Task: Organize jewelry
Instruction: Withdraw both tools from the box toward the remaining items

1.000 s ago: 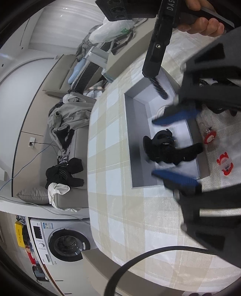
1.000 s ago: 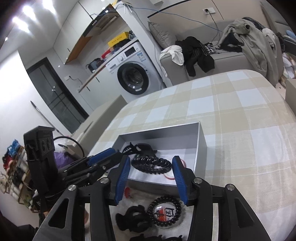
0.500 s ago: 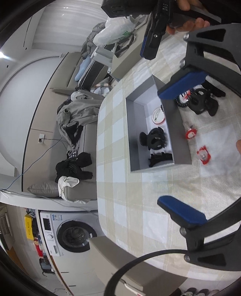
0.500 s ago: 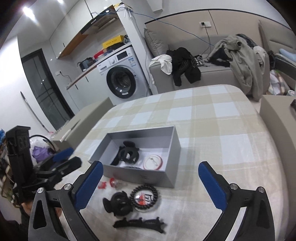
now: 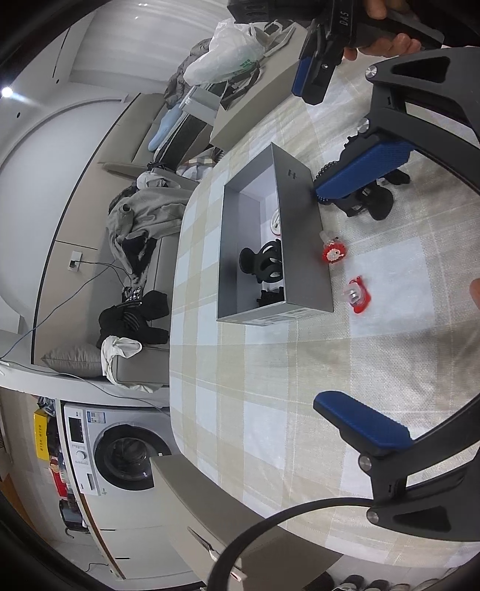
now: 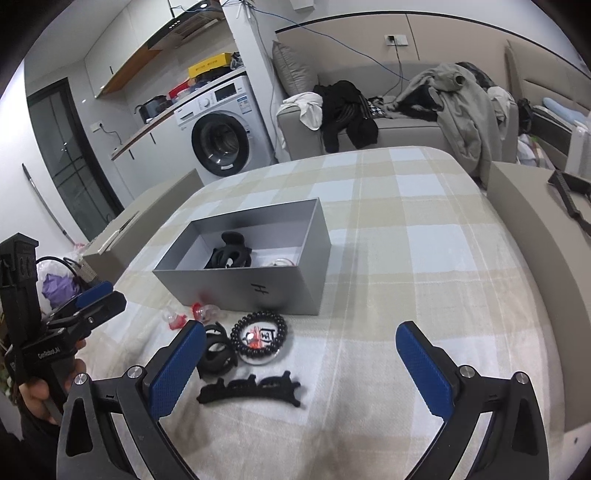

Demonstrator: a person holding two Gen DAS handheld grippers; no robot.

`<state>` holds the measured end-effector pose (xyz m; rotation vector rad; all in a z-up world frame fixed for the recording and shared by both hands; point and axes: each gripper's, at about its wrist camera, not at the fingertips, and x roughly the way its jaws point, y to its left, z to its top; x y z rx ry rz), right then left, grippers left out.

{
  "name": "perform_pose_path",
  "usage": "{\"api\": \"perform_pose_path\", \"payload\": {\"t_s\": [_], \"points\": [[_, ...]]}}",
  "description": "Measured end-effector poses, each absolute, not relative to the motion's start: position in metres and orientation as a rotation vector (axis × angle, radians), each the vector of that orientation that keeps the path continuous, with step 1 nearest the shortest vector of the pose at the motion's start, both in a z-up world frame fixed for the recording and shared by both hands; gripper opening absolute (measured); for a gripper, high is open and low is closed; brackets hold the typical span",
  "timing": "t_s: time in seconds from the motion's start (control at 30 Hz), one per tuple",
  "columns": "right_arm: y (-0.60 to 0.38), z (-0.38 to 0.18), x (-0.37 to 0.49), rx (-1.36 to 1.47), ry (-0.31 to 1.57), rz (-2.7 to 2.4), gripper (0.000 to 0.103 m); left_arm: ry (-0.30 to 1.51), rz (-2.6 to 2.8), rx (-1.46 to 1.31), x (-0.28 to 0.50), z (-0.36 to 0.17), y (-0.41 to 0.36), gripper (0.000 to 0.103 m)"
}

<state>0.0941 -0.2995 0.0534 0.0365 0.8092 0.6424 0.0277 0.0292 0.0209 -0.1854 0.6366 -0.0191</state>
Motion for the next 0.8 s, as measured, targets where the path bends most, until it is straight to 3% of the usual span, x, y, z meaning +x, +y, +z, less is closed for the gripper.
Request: {"api": "perform_pose_path", "payload": {"t_s": [0.8], "points": [[-0.297, 0.057, 0.058, 0.015, 0.874, 0.571, 0.103, 0.672, -0.045, -0.154, 0.009, 0.013, 0.021, 0.102]]}}
